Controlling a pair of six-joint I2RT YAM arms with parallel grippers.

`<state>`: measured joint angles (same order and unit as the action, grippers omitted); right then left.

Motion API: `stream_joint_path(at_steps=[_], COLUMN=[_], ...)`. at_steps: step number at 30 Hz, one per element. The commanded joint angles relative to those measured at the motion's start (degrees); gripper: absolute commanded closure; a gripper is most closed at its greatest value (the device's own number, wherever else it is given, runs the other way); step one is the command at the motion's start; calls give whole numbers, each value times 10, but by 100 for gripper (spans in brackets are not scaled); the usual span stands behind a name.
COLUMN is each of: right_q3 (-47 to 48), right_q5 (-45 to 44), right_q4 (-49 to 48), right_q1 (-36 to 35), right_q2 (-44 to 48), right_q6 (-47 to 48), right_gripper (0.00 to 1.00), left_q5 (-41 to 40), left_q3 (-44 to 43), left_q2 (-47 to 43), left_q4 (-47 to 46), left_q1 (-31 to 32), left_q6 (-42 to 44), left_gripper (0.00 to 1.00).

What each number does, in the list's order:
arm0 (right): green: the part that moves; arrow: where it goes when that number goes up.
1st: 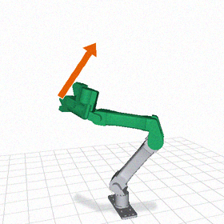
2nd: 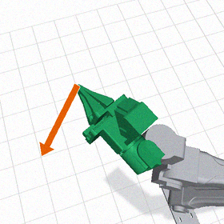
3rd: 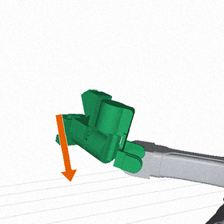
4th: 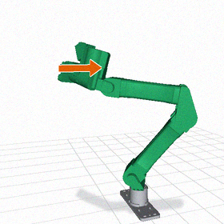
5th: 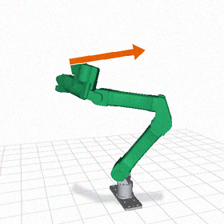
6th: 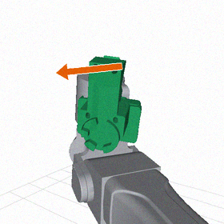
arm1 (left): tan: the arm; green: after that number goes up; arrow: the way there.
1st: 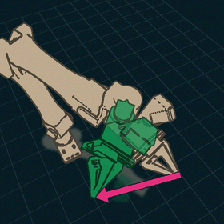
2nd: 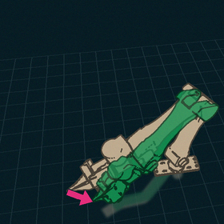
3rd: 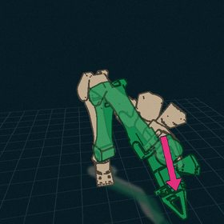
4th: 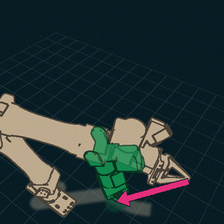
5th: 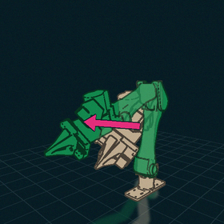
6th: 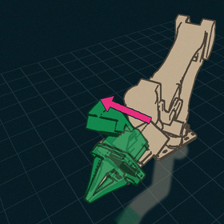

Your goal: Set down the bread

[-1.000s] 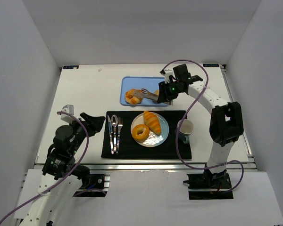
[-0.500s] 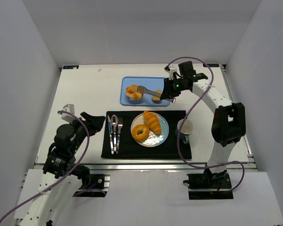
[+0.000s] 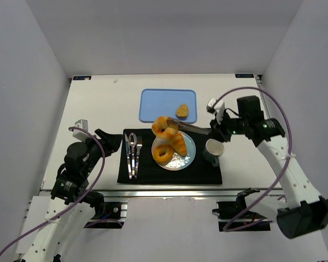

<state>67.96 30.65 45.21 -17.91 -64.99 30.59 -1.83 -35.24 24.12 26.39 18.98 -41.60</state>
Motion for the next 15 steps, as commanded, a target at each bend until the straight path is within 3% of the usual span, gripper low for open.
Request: stream_joint_path(at_steps=[1, 15], right_q3=[-47, -80], right_q5=[-16, -32], right_q4=[29, 16], right_q1=[0, -8], right_q2=[48, 65], right_q6=[96, 137], right_gripper=[100, 97], left_q5=[15, 17], left_q3=[7, 10], left_q2=[1, 6], left_q4=[-20, -32], left_q1=[0, 0], left_q6=[0, 4], left_gripper=[33, 33])
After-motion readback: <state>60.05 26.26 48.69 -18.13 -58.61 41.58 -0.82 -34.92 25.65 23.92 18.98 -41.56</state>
